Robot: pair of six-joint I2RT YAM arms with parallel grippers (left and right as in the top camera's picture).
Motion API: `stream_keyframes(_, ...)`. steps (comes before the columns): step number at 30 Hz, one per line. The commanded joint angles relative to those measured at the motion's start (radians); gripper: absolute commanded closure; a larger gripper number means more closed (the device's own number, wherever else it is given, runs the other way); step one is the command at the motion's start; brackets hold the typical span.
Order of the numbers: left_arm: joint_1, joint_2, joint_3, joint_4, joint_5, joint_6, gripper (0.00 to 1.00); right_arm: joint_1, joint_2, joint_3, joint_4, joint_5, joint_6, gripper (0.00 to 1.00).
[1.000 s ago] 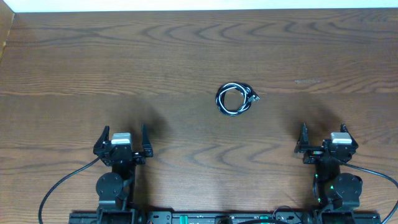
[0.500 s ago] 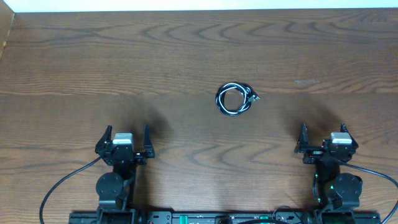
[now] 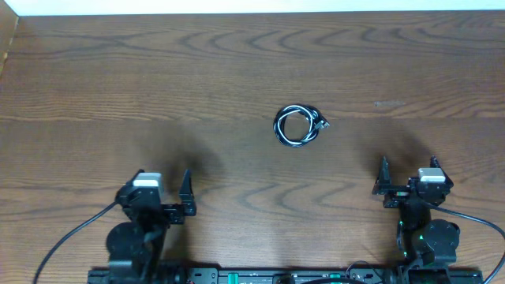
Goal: Untangle cables
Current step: 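Raise both grippers and move them toward the coiled cable bundle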
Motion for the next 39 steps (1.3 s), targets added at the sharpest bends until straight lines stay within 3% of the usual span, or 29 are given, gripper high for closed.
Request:
stream_keyframes(1,-0.005,0.059,0.133,-0.045,0.013,-0.011,0.02,-0.005,-0.01,-0.006,0.002,-0.072,0.036,0.01)
stream_keyframes(12,-0.005,0.453,0.476,-0.364,0.013,-0.01,0.02,-0.005,-0.01,0.021,-0.008,-0.105,0.169,0.01)
stream_keyframes(18,-0.005,0.62,0.57,-0.44,0.041,-0.015,0.02,-0.005,-0.01,0.152,-0.184,-0.124,0.149,0.01)
stream_keyframes(24,-0.005,0.649,0.582,-0.427,0.095,-0.022,0.02,-0.005,0.005,0.355,-0.388,-0.124,0.054,0.01)
stream_keyframes(29,-0.005,0.643,0.582,-0.427,0.13,-0.022,0.02,-0.005,0.071,0.537,-0.497,-0.153,0.101,0.01)
stream_keyframes(39,-0.005,0.642,0.581,-0.431,0.163,-0.022,0.02,-0.005,0.407,0.993,-0.722,-0.18,0.098,0.01)
